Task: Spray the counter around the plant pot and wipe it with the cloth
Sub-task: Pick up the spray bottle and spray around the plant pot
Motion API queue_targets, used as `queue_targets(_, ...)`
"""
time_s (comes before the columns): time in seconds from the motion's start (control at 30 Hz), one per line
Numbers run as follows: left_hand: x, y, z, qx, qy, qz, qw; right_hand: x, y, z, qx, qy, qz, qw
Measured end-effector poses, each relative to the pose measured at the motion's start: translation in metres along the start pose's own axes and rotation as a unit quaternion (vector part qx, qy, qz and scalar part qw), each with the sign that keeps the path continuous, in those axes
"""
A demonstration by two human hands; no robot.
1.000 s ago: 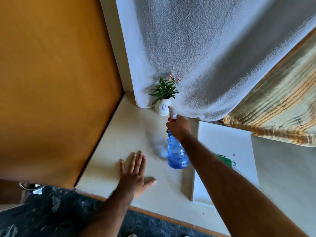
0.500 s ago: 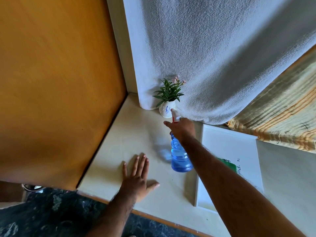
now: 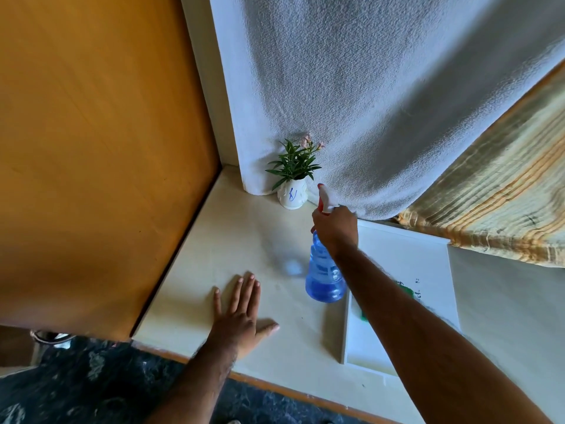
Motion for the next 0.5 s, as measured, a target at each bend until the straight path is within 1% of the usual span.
queue_targets(0.13, 0.001, 0.0, -0.002, 0.003, -0.003, -0.002, 1.0, -0.005, -0.053, -0.005, -0.118, -0.007, 0.1, 0.988)
queue_targets(0.27, 0.0, 0.0, 0.001, 0.004, -0.001, -0.012, 1.0, -0.012, -0.114, -0.002, -0.215, -0.051, 0.186, 0.957)
queue_targets(0.33, 0.0, -0.001, 0.0, 0.003, -0.002, -0.013, 1.0, -0.016, -0.136, 0.004, -0.257, -0.073, 0.204, 0.942)
queue_targets(0.4, 0.0, -0.002, 0.001, 0.006, -0.002, -0.015, 1.0, -0.02, -0.149, 0.014, -0.296, -0.096, 0.203, 0.928)
queue_targets(0.5, 0.001, -0.003, 0.004, 0.006, -0.001, -0.018, 1.0, -0.024, -0.16, 0.039, -0.314, -0.111, 0.224, 0.916)
Point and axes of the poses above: each hand's wrist, its own x-axis away from the middle knuckle, its own y-axis out of the palm, z = x × y, the point moved 8 cm from there along -x, towards the middle knuckle, and after that the axes turned 4 degrees about x, right-handed, at the moved point
